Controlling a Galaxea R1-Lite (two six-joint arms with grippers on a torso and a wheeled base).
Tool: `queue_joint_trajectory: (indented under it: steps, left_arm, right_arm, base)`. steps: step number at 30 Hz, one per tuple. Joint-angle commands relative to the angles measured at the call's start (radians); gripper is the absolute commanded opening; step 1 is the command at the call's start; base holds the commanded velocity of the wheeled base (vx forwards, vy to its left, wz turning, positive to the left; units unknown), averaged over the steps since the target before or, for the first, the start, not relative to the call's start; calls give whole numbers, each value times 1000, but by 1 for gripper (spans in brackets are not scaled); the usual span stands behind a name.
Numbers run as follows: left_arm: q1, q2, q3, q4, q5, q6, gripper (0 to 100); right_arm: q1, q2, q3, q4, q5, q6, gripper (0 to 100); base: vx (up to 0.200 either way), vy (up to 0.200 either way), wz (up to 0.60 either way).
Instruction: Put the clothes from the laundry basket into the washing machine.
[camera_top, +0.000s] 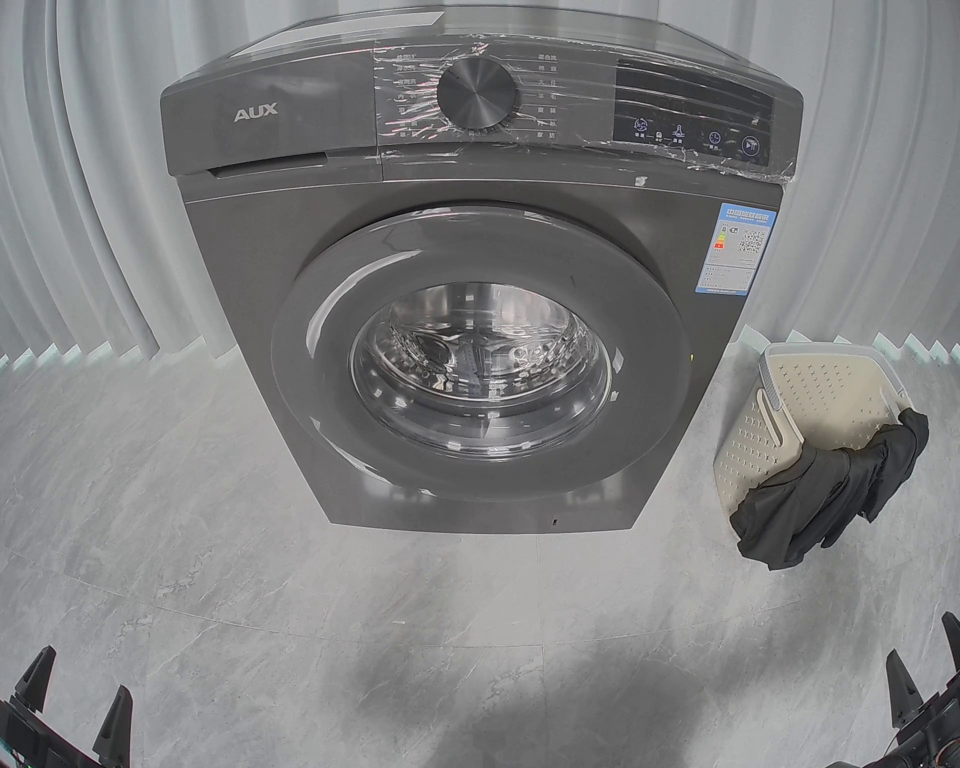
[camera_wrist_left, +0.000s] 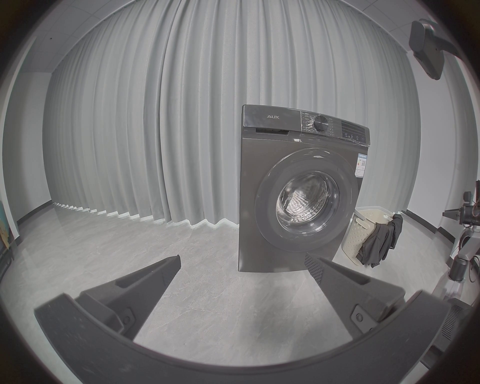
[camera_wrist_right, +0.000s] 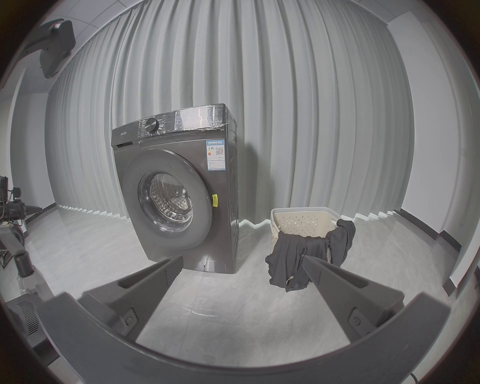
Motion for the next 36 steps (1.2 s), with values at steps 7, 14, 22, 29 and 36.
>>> queue_joint_trajectory:
  steps: [7,14,22,29,36]
  left_arm:
    - [0,-18,15,0,1,-6,100]
    - [0,-18,15,0,1,-4,100]
    - [0,-18,16,0,1,-3,100]
    - [0,-18,15,0,1,-6,100]
    - [0,-18,15,0,1,-3,100]
  right_arm:
    - [0,-16,18,0,1,0,100]
    - [0,-16,18,0,1,0,100]
    - [0,-16,18,0,1,0,100]
    - [0,-16,18,0,1,0,100]
    - [0,-16,18,0,1,0,100]
  base:
    - [114,0,0]
    - [200,0,0]
    - [25,0,0]
    - [143,0,0]
    - [29,0,0]
